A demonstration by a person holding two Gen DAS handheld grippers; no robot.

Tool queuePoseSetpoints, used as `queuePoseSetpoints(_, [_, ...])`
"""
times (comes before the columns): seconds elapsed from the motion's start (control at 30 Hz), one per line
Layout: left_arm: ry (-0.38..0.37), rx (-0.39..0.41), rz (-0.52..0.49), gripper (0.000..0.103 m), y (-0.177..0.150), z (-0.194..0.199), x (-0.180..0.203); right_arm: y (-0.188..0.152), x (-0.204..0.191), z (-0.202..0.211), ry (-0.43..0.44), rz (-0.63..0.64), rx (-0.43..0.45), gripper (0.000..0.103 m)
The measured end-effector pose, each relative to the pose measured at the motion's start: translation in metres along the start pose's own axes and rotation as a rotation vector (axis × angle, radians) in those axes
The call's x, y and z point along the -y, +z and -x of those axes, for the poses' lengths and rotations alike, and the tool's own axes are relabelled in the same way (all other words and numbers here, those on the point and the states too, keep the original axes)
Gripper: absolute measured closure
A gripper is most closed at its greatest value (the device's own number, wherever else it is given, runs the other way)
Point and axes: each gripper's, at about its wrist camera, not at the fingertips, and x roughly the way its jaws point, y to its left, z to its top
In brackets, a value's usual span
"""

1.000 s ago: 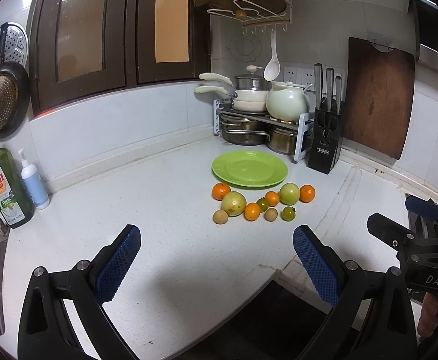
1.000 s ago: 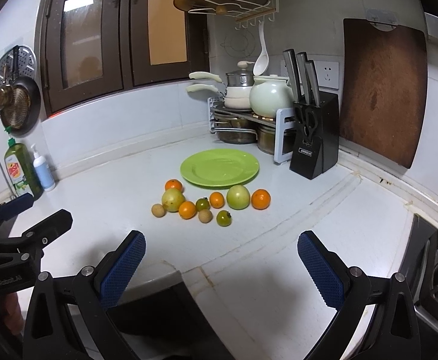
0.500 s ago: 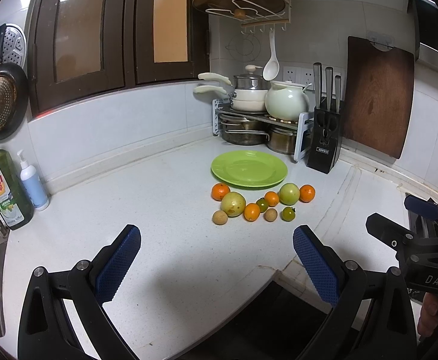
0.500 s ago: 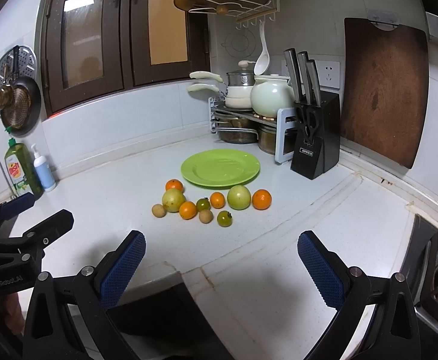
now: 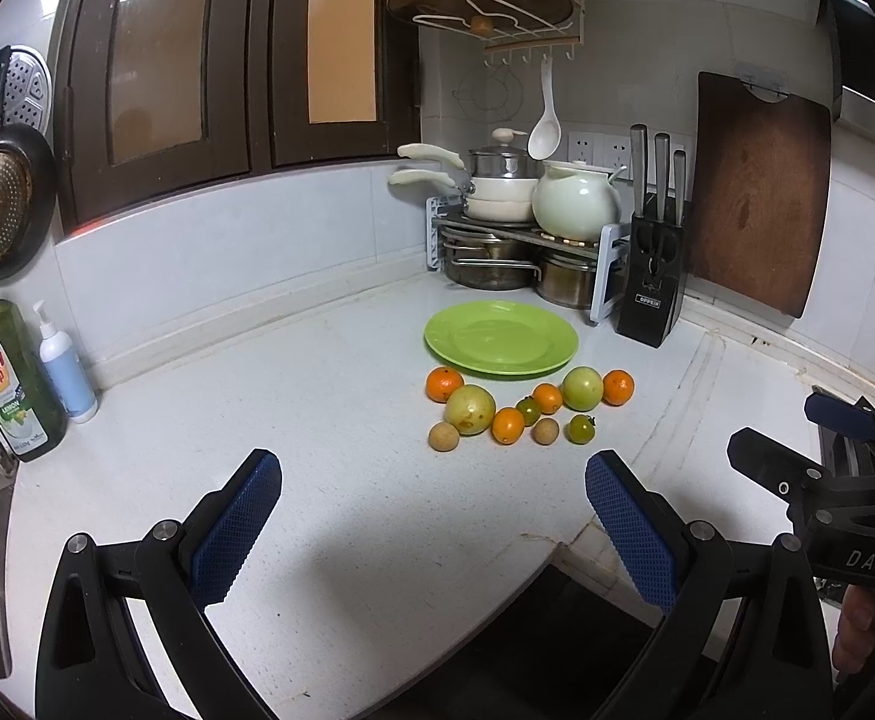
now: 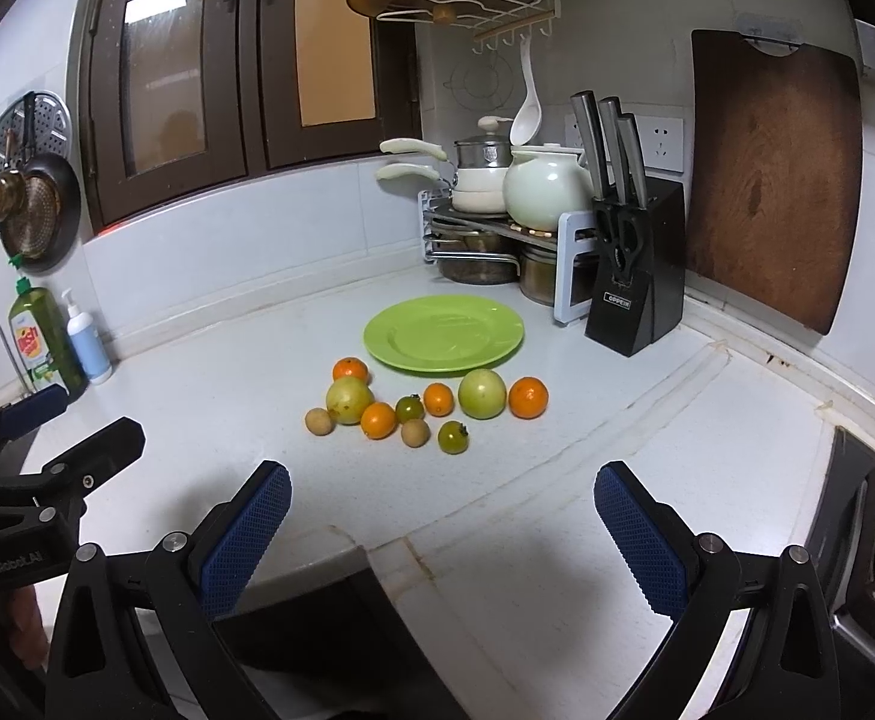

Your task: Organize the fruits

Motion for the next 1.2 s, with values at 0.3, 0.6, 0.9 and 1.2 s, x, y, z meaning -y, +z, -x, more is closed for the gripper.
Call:
queuePoseSetpoints(0.3, [-0.008,-0.018,-0.006,0.000,0.001,-0.010,-0.007,0.003,-0.003,-0.010,0.000,-0.006,-0.021,0.001])
queuePoseSetpoints(0.6, [-0.030,-0.051,-0.027,0.000,0.006,-0.038,-0.015,0.007,-0.005,-0.034,-0.014,-0.016,-0.049,0.001])
queuePoseSetpoints(0.9, [-0.067,-0.062,-0.082,0.001,0.017,-0.078,-0.025,0.014,-0.007,-0.072,-0.039,-0.052,-0.093,0.001])
queuePoseSetpoints(1.2, [-0.129,-0.093,-0.149,0.016,0.025,-0.130,-0.032,0.021,-0.007,-0.117,-0.096,-0.095,-0.163,0.007])
